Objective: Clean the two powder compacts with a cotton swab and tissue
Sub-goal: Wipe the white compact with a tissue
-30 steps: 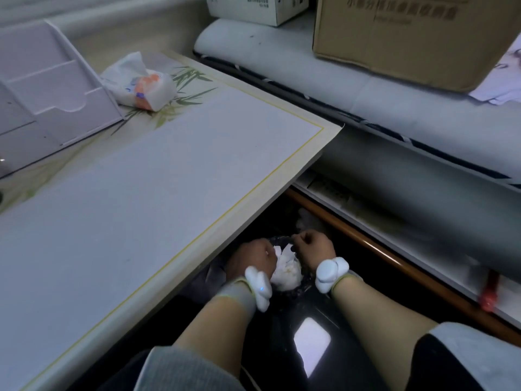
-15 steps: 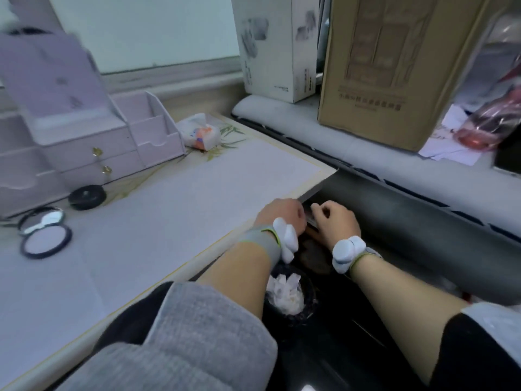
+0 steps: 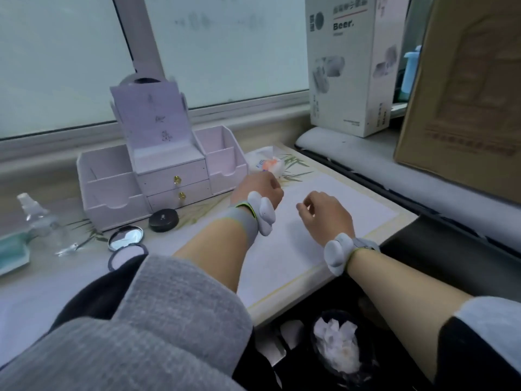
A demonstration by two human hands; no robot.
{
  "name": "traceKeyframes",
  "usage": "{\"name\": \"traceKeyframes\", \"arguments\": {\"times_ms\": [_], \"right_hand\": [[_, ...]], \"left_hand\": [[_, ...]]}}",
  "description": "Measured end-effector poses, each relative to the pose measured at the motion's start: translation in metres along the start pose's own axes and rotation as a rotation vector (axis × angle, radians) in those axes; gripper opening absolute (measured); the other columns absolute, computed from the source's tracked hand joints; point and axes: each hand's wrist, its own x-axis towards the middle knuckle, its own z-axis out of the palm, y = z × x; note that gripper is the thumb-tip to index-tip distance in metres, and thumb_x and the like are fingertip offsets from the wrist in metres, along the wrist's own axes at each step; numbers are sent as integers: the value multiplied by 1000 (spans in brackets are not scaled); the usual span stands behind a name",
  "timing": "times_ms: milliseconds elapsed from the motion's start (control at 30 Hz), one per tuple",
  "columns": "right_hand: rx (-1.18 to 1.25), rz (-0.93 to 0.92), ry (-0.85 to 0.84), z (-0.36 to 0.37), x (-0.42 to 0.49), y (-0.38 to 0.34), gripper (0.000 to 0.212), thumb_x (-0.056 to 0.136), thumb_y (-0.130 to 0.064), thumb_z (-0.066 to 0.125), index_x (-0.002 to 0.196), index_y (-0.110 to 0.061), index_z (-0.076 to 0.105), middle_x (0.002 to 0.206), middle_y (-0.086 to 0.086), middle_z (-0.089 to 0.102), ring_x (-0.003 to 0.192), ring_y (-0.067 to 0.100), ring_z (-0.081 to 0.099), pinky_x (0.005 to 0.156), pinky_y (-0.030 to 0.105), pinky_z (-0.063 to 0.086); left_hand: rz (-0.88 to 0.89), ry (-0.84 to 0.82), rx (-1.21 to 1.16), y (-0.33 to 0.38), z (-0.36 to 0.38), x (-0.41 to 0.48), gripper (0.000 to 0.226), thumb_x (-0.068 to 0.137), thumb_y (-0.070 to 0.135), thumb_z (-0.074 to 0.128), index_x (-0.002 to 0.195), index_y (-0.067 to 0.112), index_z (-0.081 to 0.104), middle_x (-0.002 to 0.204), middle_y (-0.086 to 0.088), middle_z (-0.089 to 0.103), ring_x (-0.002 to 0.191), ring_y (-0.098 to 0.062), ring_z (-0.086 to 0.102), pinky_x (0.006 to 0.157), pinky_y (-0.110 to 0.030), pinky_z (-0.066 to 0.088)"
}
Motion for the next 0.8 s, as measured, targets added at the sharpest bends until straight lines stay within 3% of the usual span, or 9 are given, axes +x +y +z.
{"name": "traceKeyframes", "arguments": {"times_ms": [267, 433, 533, 667, 800], "right_hand": [[-21, -40, -130, 70, 81, -28, 41, 94, -42, 51, 129, -20, 49, 134, 5, 46, 123, 26, 40, 83, 37, 46], [11, -44, -176, 100, 118, -28, 55, 92, -45, 53, 143, -33, 36, 156, 6, 21, 138, 31, 25, 99, 42, 40], [63, -68, -161, 108, 133, -27, 57, 91, -43, 53, 144, -39, 32, 160, 4, 8, 142, 30, 16, 101, 43, 38], [62, -95, -135, 125, 151, -22, 65, 89, -42, 52, 147, -44, 24, 161, 5, 5, 145, 34, 10, 111, 46, 30], [40, -127, -124, 145, 161, -15, 72, 87, -48, 52, 150, -37, 19, 162, 9, 8, 148, 34, 10, 119, 46, 19]], "left_hand": [[-16, 23, 198, -33, -6, 67, 26, 91, 28, 53, 111, 24, 70, 121, -3, 61, 110, -28, 59, 92, -41, 52], [-12, 21, 51, -37, 3, 123, 26, 91, 31, 58, 115, 28, 68, 134, 0, 50, 119, -23, 56, 95, -32, 45], [18, 22, 90, -35, 3, 146, 34, 92, 30, 58, 125, 29, 63, 148, 5, 38, 122, -21, 56, 95, -32, 44], [69, -51, 281, -32, 1, 173, 40, 94, 28, 58, 134, 29, 60, 165, 10, 13, 133, -19, 50, 100, -35, 42], [149, -149, 458, -33, 7, 193, 45, 97, 21, 51, 141, 28, 54, 167, 12, 4, 140, -15, 43, 97, -33, 41]]}}
